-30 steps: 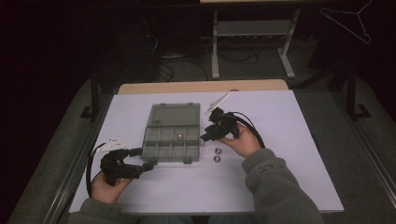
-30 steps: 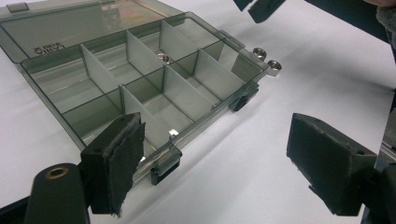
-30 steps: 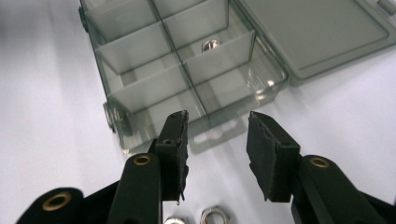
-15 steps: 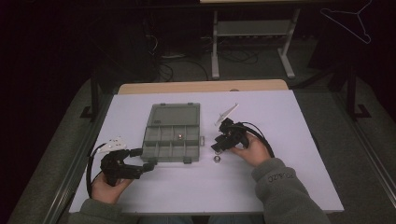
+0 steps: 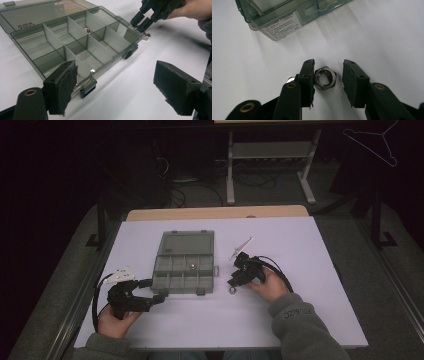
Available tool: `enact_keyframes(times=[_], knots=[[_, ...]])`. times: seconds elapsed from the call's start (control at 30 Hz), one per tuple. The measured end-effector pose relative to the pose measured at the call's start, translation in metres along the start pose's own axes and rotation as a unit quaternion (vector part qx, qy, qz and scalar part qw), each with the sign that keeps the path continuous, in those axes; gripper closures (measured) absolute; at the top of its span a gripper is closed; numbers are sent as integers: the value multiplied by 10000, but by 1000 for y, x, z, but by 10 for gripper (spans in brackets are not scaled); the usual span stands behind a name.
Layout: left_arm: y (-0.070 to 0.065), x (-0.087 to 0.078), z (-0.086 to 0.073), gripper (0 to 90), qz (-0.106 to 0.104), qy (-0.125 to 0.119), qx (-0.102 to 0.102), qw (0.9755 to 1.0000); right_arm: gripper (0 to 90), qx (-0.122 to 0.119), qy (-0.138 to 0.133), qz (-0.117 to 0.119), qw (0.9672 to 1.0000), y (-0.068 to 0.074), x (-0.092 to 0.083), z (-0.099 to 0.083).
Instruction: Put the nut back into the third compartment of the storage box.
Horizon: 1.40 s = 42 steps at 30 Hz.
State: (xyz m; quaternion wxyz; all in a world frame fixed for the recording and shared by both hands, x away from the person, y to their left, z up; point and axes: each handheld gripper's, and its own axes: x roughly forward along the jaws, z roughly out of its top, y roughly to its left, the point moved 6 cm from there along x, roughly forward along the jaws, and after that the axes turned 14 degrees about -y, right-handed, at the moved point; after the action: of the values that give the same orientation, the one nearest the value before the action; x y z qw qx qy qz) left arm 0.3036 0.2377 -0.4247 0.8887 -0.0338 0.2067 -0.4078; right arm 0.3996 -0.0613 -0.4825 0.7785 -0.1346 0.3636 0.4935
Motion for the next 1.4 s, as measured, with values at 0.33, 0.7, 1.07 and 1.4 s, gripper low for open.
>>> enact_keyframes(times=[0.33,0.7,1.07,1.4], knots=[[0,1,0,181,-18,-2,26,10000,659,-19,42,-126,9999,0,0,0],[0,1,0,181,-21,-3,37,10000,689,-207,105,-239,9994,1,0,0],[0,0,0,181,-11,9,35,10000,696,-119,78,-174,9997,-1,-4,0],[1,1,0,181,-20,11,55,10000,696,-54,-200,-114,9997,0,-13,17]])
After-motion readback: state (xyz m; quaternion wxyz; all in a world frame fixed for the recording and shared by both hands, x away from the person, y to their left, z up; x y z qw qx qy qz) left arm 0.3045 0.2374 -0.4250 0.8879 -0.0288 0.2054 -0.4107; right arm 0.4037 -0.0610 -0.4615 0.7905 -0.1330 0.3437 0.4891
